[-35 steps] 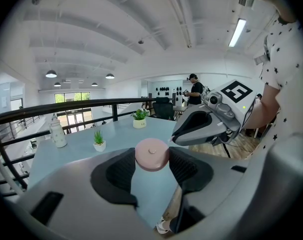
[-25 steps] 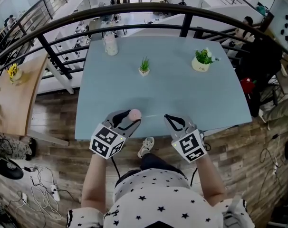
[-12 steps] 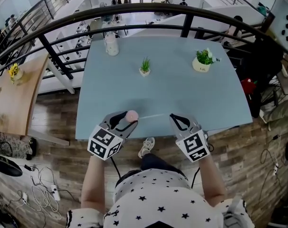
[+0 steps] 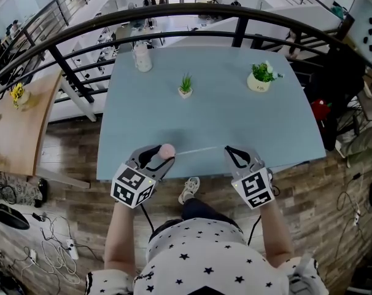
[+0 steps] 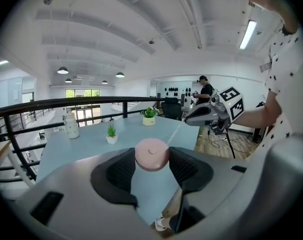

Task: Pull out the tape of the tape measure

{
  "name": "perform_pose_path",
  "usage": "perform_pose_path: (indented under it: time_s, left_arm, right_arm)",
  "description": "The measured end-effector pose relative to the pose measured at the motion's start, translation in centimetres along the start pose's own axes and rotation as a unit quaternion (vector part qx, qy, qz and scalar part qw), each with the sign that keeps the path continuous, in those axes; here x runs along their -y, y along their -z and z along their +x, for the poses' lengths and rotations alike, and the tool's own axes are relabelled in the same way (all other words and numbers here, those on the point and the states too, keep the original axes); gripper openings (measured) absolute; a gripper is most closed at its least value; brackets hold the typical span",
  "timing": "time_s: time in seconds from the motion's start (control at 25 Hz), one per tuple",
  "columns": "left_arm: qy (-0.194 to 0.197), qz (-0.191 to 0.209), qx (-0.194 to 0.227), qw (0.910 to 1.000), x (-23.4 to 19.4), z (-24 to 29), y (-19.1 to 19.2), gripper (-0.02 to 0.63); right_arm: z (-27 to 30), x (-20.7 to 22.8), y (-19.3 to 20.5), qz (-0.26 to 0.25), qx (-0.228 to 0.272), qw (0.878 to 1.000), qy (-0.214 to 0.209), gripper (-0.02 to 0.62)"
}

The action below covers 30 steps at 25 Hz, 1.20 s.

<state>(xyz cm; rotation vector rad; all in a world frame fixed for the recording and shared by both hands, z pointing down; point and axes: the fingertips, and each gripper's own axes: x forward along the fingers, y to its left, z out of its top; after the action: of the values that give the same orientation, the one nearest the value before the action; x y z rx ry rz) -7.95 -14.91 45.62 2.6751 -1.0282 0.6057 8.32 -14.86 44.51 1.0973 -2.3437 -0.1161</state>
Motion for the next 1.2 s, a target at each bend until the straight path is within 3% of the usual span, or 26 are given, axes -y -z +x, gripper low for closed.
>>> perform_pose_path:
  time_s: [1.2]
  left_arm:
    - [-0.039, -0.015, -0.005, 0.9991, -2.3, -2.7, 1.1, 0.210]
  right_arm:
    - [-2.8, 5.3, 2.2, 0.019, -0.016, 0.997, 0.076, 0.009]
